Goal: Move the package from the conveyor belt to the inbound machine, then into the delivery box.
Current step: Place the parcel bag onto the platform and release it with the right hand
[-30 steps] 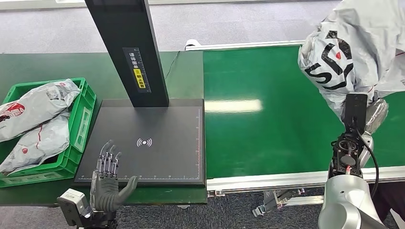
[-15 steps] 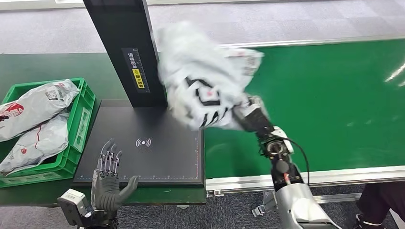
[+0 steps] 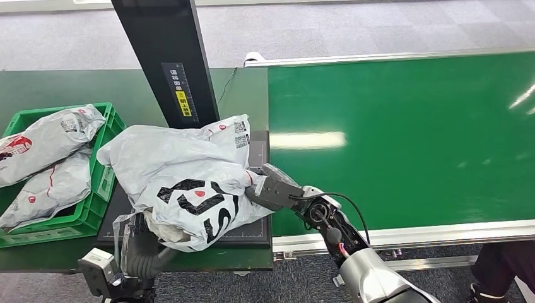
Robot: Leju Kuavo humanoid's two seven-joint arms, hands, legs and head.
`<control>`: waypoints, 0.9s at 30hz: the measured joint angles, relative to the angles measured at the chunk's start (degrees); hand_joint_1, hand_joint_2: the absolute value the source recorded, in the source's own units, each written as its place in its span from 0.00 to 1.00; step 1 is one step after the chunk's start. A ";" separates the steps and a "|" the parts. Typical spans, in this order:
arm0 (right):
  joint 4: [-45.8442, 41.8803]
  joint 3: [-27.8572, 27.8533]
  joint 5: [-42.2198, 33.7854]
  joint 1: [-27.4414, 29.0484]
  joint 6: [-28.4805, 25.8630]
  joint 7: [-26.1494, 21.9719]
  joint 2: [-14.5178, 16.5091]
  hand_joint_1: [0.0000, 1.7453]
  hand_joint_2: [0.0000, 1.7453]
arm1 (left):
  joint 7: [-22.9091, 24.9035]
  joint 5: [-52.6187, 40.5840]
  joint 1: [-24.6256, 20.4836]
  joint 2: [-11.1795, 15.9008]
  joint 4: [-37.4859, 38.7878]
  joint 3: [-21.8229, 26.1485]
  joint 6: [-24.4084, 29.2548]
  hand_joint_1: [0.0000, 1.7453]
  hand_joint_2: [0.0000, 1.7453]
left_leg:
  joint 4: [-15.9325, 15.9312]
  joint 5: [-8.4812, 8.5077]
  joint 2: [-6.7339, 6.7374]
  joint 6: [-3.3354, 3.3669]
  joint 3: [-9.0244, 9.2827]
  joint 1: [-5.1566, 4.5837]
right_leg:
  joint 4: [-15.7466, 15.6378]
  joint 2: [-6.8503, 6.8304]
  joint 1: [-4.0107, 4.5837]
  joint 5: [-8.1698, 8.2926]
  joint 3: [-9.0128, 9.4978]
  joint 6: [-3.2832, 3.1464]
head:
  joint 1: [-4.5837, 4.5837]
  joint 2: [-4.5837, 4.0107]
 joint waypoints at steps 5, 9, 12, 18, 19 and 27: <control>1.10 1.19 -0.23 -0.35 -0.23 0.48 -0.13 1.00 1.00 | 0.04 0.00 0.02 0.10 0.00 0.00 0.09 0.00 1.00 | -0.01 0.00 0.00 0.00 0.01 0.01 | 0.01 0.01 0.01 0.00 0.00 0.00 | 0.00 0.01; 1.71 1.33 -1.91 -0.55 -1.41 2.63 -0.22 0.43 1.00 | 0.22 0.17 0.10 0.15 -0.19 0.02 0.81 0.00 1.00 | 0.00 0.00 0.00 0.00 0.01 0.01 | 0.01 0.01 0.01 0.00 0.00 0.00 | 0.01 0.00; 2.23 1.11 -4.11 -0.69 -3.62 5.23 -0.39 0.00 1.00 | 0.55 0.32 0.33 0.15 -0.58 0.01 1.04 0.00 1.00 | 0.00 0.00 0.00 0.00 0.00 0.00 | 0.00 0.00 0.00 0.00 0.00 0.00 | 0.02 0.00; 2.78 -0.35 -7.41 -0.64 -7.91 7.16 -0.83 0.00 1.00 | 1.57 0.21 0.40 0.10 -0.74 -0.04 2.15 0.00 1.00 | 0.00 0.00 0.00 0.00 0.01 0.00 | 0.00 0.01 0.00 0.00 -0.01 0.00 | 0.01 0.00; 2.79 -0.55 -7.67 -0.59 -8.06 7.15 -0.91 0.00 1.00 | 1.78 0.30 0.36 0.10 -0.74 -0.01 2.78 0.00 1.00 | 0.00 0.00 0.00 0.00 0.01 0.00 | 0.00 0.01 0.00 0.00 -0.01 0.00 | 0.01 0.00; 2.80 -0.66 -8.13 0.47 -9.39 7.06 -1.06 0.00 1.00 | 1.69 3.08 -0.22 -0.43 -0.57 1.62 13.35 0.00 1.00 | 0.00 0.00 0.00 -0.01 0.01 0.01 | 0.00 0.01 0.01 0.00 -0.01 0.00 | 0.01 0.00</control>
